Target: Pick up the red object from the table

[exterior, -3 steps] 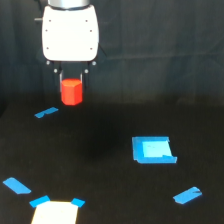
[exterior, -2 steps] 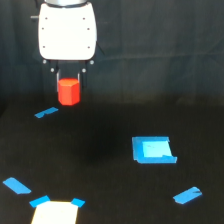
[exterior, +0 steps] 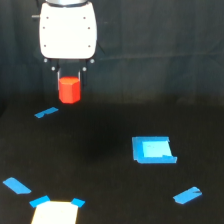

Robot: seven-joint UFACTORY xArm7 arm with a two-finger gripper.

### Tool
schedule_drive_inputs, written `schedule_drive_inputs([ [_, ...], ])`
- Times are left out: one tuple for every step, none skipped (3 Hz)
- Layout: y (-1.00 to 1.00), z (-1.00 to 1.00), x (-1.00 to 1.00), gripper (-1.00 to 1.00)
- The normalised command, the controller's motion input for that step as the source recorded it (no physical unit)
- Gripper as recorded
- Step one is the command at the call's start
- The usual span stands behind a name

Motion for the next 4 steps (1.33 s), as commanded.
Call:
schedule_drive_inputs([
  [0.35, 0.14, 0.18, -1.00],
  [0.32, 0.23, 0.17, -1.00],
  [0.74, 0.76, 0.03, -0.91],
  [-0.51, -0.11, -0.13, -1.00],
])
